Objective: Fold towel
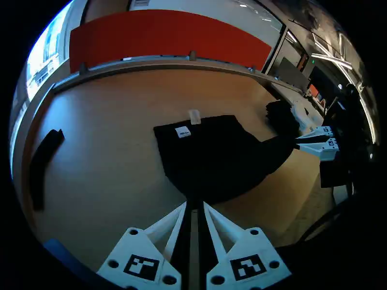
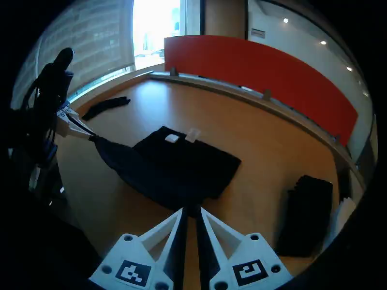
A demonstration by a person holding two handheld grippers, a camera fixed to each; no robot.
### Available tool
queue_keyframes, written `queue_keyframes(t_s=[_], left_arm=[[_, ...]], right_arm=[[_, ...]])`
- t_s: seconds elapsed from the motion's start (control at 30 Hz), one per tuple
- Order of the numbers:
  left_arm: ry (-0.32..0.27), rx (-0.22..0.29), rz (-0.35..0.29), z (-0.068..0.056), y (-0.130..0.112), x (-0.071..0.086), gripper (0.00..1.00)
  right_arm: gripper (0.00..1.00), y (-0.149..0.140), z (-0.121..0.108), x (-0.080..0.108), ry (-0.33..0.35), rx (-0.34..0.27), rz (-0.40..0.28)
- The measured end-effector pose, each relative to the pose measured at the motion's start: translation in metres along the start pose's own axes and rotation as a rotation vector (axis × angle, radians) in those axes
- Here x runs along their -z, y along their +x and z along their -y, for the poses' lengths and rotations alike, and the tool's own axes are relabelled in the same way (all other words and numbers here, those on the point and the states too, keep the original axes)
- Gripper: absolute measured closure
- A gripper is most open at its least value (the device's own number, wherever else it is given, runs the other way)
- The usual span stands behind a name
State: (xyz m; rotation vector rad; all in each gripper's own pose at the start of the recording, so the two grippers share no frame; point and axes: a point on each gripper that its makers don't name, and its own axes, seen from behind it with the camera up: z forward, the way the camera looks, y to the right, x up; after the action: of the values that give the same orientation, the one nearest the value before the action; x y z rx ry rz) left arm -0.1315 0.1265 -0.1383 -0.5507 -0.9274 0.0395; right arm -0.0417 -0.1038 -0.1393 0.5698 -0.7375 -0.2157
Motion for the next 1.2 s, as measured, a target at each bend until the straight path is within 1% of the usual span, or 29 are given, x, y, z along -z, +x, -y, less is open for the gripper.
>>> queue_keyframes(t_s=[0.17,0.3,0.5,0.67,0.9,1.2], left_arm=[[-0.007,0.013,-0.013,-0.005,0.003,0.012,0.91],[-0.011,0.024,-0.023,-0.006,0.007,0.017,0.91],[-0.010,0.032,-0.028,-0.004,0.009,0.015,0.91],[-0.009,0.032,-0.034,-0.004,0.013,0.013,0.91],[0.004,0.045,-0.057,0.005,0.027,0.003,0.91],[0.030,0.066,-0.097,0.021,0.052,-0.022,0.91]], right_arm=[[0.88,0.007,0.002,0.010,0.002,-0.010,-0.011],[0.88,0.008,0.004,0.013,0.003,-0.012,-0.012],[0.88,0.004,0.005,0.011,0.006,-0.003,0.003],[0.88,0.006,0.003,0.008,0.005,0.000,0.003],[0.88,0.013,-0.008,-0.003,-0.003,0.007,0.006],[0.88,0.020,-0.028,-0.032,-0.018,0.002,0.017]])
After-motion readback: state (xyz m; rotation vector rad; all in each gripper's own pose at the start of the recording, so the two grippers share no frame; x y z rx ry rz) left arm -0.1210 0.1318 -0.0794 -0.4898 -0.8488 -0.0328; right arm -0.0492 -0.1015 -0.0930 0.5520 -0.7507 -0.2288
